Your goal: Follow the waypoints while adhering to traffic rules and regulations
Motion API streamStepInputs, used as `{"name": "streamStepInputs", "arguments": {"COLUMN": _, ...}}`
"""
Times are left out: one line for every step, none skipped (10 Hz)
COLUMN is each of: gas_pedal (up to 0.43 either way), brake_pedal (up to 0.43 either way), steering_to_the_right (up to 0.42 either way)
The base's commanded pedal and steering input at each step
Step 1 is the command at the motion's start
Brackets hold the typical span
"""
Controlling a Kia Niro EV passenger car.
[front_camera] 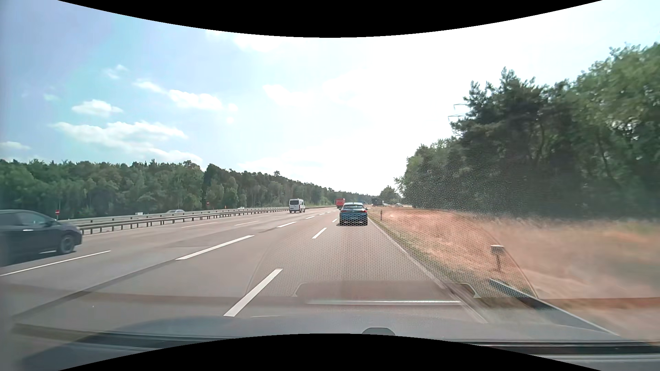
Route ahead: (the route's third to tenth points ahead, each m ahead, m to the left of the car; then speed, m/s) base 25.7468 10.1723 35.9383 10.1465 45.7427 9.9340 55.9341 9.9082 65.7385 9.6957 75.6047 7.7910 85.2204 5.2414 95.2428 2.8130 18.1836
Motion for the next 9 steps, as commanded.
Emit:
{"name": "streamStepInputs", "arguments": {"gas_pedal": 0.0, "brake_pedal": 0.183, "steering_to_the_right": 0.0}}
{"name": "streamStepInputs", "arguments": {"gas_pedal": 0.0, "brake_pedal": 0.183, "steering_to_the_right": 0.0}}
{"name": "streamStepInputs", "arguments": {"gas_pedal": 0.0, "brake_pedal": 0.183, "steering_to_the_right": -0.001}}
{"name": "streamStepInputs", "arguments": {"gas_pedal": 0.0, "brake_pedal": 0.189, "steering_to_the_right": -0.002}}
{"name": "streamStepInputs", "arguments": {"gas_pedal": 0.0, "brake_pedal": 0.189, "steering_to_the_right": -0.003}}
{"name": "streamStepInputs", "arguments": {"gas_pedal": 0.0, "brake_pedal": 0.189, "steering_to_the_right": -0.002}}
{"name": "streamStepInputs", "arguments": {"gas_pedal": 0.0, "brake_pedal": 0.189, "steering_to_the_right": -0.002}}
{"name": "streamStepInputs", "arguments": {"gas_pedal": 0.0, "brake_pedal": 0.189, "steering_to_the_right": -0.001}}
{"name": "streamStepInputs", "arguments": {"gas_pedal": 0.0, "brake_pedal": 0.195, "steering_to_the_right": -0.001}}
